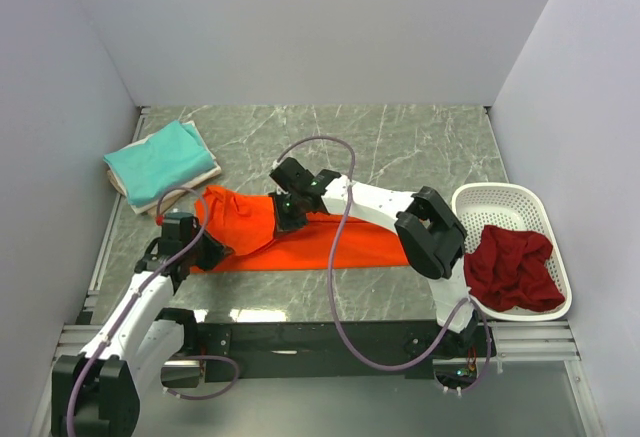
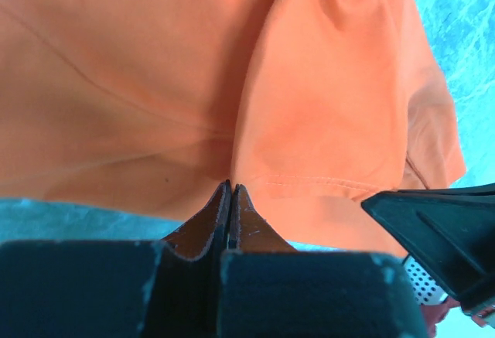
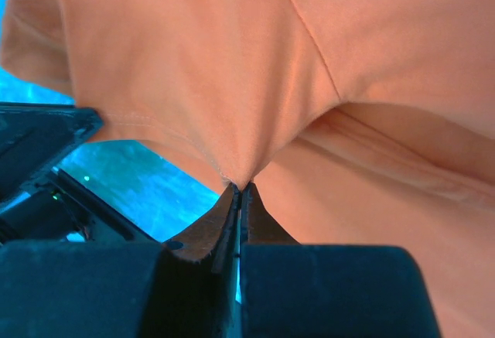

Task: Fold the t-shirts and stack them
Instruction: Fold the tshirt

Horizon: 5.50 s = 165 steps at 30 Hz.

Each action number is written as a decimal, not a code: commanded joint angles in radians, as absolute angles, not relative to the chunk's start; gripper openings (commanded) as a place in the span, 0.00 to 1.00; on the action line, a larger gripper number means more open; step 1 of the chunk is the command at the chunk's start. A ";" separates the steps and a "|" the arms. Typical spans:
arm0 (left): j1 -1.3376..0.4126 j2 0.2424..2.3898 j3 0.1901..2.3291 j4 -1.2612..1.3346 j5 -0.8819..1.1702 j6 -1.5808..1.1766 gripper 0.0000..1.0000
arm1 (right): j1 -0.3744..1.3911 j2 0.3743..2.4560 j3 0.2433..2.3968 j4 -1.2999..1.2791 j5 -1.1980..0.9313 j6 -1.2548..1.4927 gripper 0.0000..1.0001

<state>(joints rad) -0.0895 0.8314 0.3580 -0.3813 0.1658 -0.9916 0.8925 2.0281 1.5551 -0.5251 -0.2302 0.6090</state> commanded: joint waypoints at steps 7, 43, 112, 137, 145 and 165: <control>-0.155 0.813 0.387 -0.460 0.112 -1.060 0.01 | 0.893 1.993 1.525 -0.568 -0.245 0.609 0.00; 0.078 1.107 0.716 -0.355 0.029 -0.836 0.68 | 0.728 1.804 1.382 -0.598 -0.086 0.588 0.45; 0.112 1.654 0.923 -0.195 0.035 -0.764 0.01 | 0.238 1.870 1.183 -0.528 0.046 0.499 0.45; 0.155 1.599 0.930 -0.238 -0.023 -0.660 0.27 | 0.236 1.885 1.236 -0.572 0.049 0.485 0.45; 0.152 1.514 0.920 -0.248 0.052 -0.675 0.49 | 0.273 1.758 1.279 -0.603 0.031 0.463 0.45; 0.021 1.508 0.881 -0.224 0.112 -0.810 0.50 | 0.333 1.822 1.253 -0.609 -0.020 0.488 0.44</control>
